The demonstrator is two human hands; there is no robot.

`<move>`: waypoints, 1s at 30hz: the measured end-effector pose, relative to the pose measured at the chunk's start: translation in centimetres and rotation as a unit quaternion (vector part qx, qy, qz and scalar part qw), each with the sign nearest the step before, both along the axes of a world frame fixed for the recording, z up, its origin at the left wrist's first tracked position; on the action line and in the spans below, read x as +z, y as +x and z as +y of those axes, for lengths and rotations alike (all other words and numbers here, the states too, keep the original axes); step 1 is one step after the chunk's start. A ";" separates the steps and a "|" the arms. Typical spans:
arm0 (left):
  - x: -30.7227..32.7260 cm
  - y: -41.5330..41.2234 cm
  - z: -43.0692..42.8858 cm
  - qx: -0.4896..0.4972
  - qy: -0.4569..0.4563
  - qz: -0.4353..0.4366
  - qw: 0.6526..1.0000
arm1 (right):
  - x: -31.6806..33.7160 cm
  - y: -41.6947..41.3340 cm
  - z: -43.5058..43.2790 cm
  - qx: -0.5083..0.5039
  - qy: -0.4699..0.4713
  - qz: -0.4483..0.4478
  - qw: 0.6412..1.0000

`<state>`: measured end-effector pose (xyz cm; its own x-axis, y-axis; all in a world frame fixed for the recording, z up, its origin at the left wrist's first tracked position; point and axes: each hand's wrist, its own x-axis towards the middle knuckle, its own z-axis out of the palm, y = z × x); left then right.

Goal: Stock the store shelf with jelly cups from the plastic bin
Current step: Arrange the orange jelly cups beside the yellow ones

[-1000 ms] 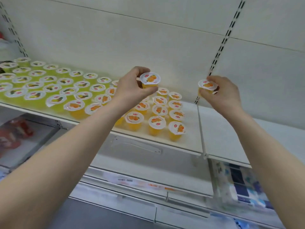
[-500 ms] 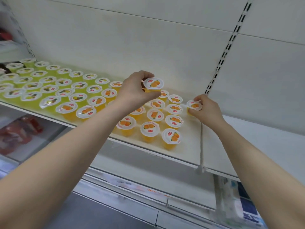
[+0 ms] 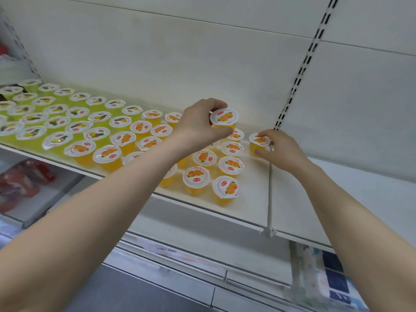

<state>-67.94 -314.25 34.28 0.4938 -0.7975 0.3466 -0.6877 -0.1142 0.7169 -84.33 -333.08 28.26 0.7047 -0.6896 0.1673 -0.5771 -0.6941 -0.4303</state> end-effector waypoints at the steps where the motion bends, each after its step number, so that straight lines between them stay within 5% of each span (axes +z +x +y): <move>1: -0.1 -0.5 -0.6 -0.012 0.007 -0.008 1.000 | 0.2 -0.4 -0.2 0.009 -0.013 0.008 1.000; 14: -4.5 -5.7 -7.2 -0.082 0.185 -0.315 0.927 | 0.2 -5.4 -1.3 -0.019 -0.136 0.033 0.990; 26: -4.6 -5.4 -7.1 -0.068 0.214 -0.368 0.902 | 1.8 -5.0 -0.4 -0.026 -0.159 0.022 0.987; 30: -3.8 -4.4 -5.5 -0.069 0.182 -0.342 0.920 | 3.4 -3.6 1.1 -0.012 -0.187 0.017 0.982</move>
